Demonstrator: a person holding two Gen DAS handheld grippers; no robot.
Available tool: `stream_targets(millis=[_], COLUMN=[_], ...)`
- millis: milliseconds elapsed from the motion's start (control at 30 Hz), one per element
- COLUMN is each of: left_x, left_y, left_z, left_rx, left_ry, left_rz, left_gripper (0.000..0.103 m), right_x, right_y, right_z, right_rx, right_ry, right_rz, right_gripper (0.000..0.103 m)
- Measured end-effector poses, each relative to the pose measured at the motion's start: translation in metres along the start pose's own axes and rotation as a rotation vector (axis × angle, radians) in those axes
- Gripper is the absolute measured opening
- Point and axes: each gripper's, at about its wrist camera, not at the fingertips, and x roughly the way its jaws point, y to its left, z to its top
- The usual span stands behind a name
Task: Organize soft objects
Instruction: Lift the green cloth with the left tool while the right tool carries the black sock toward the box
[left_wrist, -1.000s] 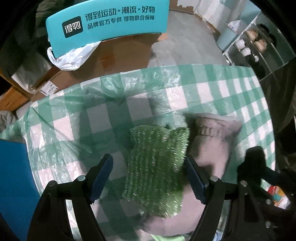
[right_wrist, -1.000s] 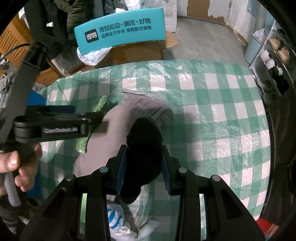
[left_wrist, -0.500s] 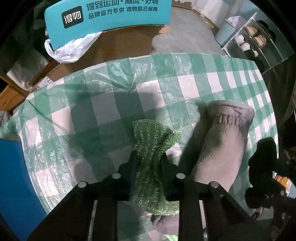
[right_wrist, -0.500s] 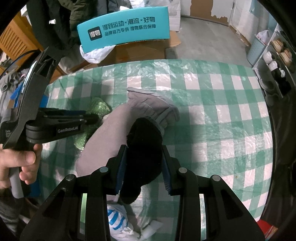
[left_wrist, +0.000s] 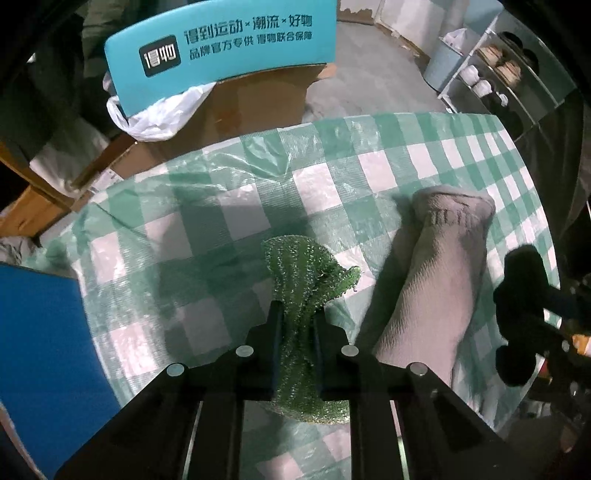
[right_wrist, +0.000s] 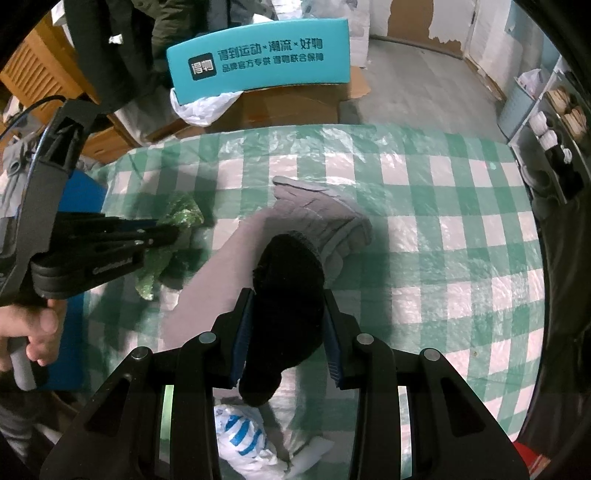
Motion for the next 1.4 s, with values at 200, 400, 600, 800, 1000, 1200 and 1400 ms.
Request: stream_targets(millis=[200, 400, 600, 800, 1000, 1200, 1400], left_x=[-0.016, -0.035, -0.054, -0.072, -0.092, -0.113, -0.125], left_y=[0.002, 0.003, 0.007, 0.011, 0.017, 0.021, 0.026], left_z=[-0.01, -0.019, -0.032, -0.043, -0.057, -0.075, -0.092], left_rx=[0.017, 0.034, 0.043, 0.049, 0.051, 0.055, 0.053], left_ry=[-0.02, -0.044, -0.062, -0.085, -0.115, -0.152, -0.175], left_rz=[0.005, 0.022, 0.022, 0.016, 0.016, 0.028, 0.029], left_gripper=[0.014, 0.014, 0.014, 0.014, 0.014, 0.014, 0.014], right_x=[-0.007, -0.016, -0.026, -0.038, -0.049, -0.056, -0.063], right_y=[0.005, 0.014, 0.023, 0.036, 0.048, 0.062, 0.083], right_z=[0.002, 0.002, 0.001, 0.001, 0.001, -0.001, -0.004], right_rx=[-0.01, -0.025, -0.044, -0.065, -0.08, -0.104, -0.141], right_ry=[-0.012, -0.028, -0.044, -0.066, -0.086, -0.094, -0.106], right_rz=[0.0, -0.001, 0.003, 0.008, 0.016, 0.029, 0.035], right_gripper=[0.034, 0.034, 0.034, 0.034, 0.034, 0.034, 0.034])
